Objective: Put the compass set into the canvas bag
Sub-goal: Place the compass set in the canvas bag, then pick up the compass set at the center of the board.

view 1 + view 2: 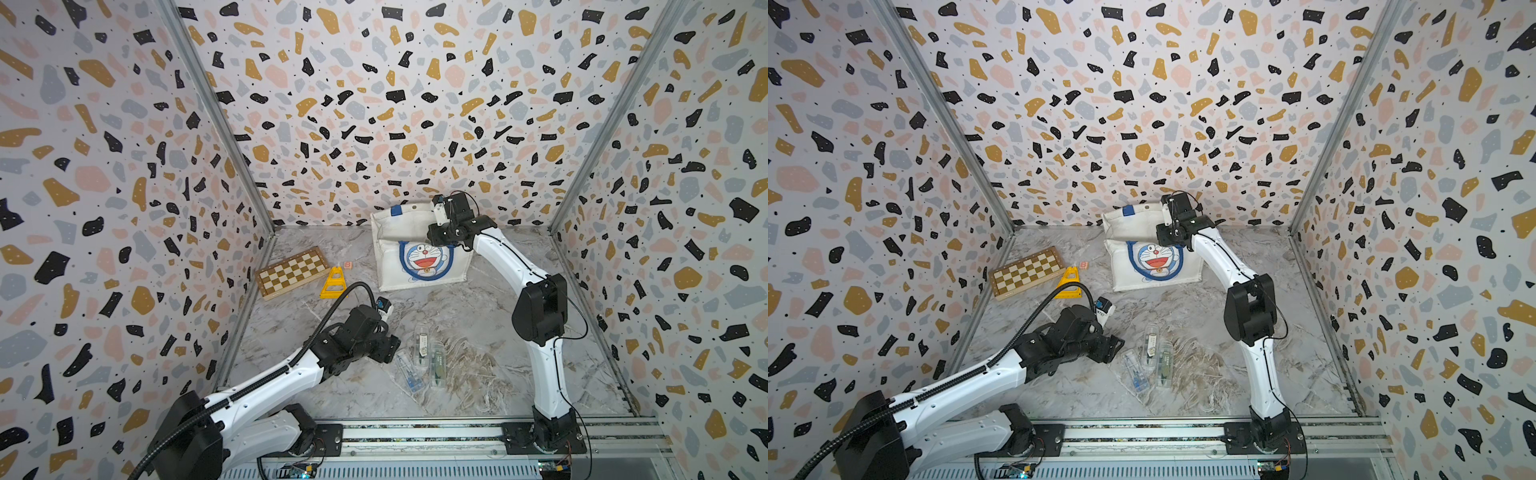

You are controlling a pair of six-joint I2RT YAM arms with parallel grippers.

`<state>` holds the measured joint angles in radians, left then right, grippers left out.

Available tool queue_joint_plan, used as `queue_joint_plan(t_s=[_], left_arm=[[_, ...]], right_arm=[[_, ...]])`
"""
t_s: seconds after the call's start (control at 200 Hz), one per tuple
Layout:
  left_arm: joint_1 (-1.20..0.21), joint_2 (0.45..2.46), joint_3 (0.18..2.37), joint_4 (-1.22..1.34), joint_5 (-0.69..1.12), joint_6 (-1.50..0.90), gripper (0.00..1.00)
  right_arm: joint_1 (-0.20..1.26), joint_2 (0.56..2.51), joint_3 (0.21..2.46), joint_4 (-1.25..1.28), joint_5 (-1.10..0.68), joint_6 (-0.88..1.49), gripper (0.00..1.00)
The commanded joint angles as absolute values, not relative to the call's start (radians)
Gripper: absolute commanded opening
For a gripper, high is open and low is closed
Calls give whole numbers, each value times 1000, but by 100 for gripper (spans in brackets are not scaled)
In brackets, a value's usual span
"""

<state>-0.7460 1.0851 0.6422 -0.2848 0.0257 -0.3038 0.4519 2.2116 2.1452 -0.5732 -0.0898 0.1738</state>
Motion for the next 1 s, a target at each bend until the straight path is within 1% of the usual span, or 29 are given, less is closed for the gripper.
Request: queue_joint_plan(t_s=[0.0,0.085,0.27,0.335,0.4,0.526,0.661,0.771,0.836,0.996], left_arm=[[-739,1084,661,-285,32,-316,78],[-738,1083,663,-290,30,-319,78],[-739,1064,663,-297,25,-330,78],[-738,1048,653,-297,-7,-354,78],[-738,1032,643,-294,-18,-366,78],[-738,1016,633,-300,-14,-391,78],[-738,1018,629,-324,-24,-444,78],[-738,1032,650,-389,-62,-501,75],[-738,1046,661,-421,-65,-513,74],[-741,1081,670,-454,-54,-573,73]], right_arm=[[452,2143,2193,-588,-88,168,41],[452,2115,2215,-593,-84,170,46],[460,2009,2259,-605,-67,172,50],[466,1948,2231,-592,-53,172,51],[474,1865,2152,-554,-46,171,52],[485,1669,1895,-438,-35,188,53],[489,1400,1451,-200,-53,248,57],[489,1220,1100,-14,-23,307,60],[486,1164,948,40,-10,334,61],[489,1129,700,153,-22,357,60]])
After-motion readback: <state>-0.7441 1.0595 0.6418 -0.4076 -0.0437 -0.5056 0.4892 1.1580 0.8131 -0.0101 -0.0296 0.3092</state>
